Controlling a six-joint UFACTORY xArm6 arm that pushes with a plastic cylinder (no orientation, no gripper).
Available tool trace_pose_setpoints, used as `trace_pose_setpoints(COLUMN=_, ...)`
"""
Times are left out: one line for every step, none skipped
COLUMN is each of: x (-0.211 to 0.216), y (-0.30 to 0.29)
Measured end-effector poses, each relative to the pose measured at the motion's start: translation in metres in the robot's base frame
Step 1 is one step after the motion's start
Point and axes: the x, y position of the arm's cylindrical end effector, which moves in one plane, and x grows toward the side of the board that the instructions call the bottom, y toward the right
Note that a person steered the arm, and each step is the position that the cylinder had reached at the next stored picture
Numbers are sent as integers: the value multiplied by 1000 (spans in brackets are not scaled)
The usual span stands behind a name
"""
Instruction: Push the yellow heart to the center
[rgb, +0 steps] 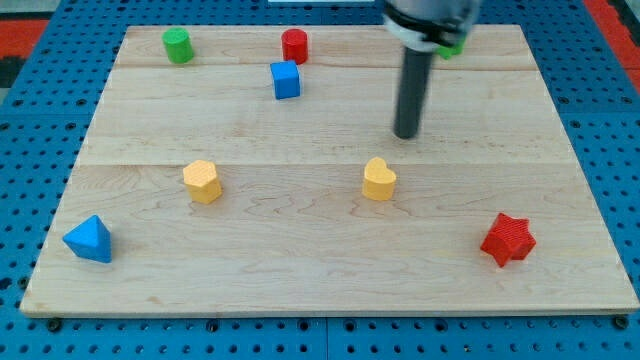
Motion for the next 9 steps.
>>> trace_pose_setpoints(x=71, y=9)
trace_pose_setpoints(x=101, y=-42)
trace_pose_setpoints(x=91, y=-58)
trace_pose_setpoints(x=67, y=-57)
trace_pose_setpoints(x=45, y=-67)
trace_pose_setpoints(x=31, y=-66)
trace_pose_setpoints(x=25, y=-41)
trace_pose_setpoints(x=23, y=-115)
trace_pose_setpoints(x=19, y=-153)
